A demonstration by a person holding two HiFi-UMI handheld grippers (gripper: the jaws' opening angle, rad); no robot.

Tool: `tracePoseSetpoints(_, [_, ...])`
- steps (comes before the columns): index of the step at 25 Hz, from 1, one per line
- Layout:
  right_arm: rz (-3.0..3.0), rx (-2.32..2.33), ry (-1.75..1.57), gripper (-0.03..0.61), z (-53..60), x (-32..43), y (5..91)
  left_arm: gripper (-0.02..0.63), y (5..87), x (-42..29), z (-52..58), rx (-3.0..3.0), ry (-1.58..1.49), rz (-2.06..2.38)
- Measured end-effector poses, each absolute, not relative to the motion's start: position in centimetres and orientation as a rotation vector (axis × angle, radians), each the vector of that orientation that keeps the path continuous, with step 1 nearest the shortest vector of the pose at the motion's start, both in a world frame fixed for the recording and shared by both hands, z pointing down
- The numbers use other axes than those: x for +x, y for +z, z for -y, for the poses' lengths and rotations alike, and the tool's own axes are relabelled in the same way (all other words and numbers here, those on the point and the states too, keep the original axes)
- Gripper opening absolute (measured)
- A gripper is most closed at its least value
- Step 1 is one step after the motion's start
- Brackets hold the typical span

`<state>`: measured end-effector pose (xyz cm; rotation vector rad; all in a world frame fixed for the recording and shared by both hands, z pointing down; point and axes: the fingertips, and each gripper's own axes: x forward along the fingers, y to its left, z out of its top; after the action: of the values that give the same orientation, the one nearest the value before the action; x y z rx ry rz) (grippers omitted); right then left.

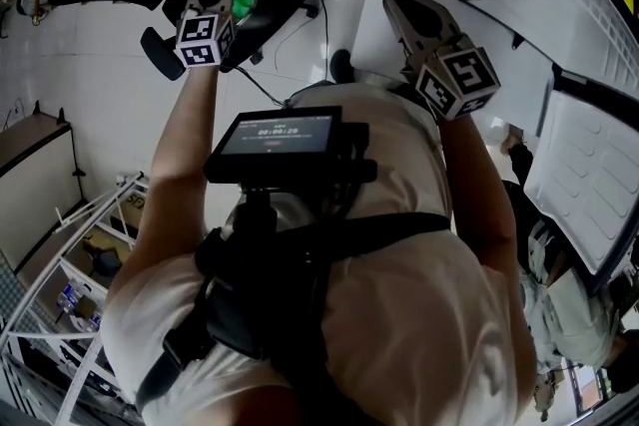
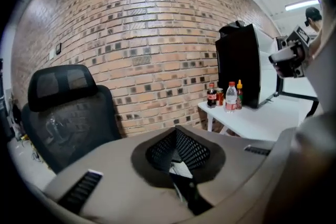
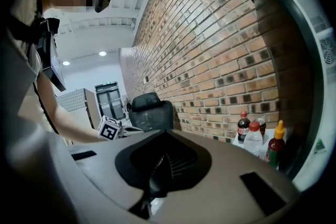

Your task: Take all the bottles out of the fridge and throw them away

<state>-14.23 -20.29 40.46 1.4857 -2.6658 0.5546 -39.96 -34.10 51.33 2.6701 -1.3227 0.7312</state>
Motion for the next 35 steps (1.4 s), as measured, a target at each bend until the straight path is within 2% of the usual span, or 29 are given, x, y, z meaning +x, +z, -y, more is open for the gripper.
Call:
tracePoseSetpoints(13, [2.625, 1.684, 0.527, 0.006, 17.1, -8.0, 39.3, 0.008, 43.2, -25.8, 30.3, 2.857, 0.357, 0.922])
tracePoseSetpoints(20, [2.570, 1.801, 0.522, 0.006, 15.3, -4.7, 38.7, 0.006, 41.6, -18.4, 27.3, 2.966, 0.398, 0.665])
tracePoseSetpoints(35, [2.477, 1.997, 0.502, 0.006, 12.3, 1.8, 39.6, 0.008, 41.7, -7.2, 20.9, 3.025, 0.386, 0.287])
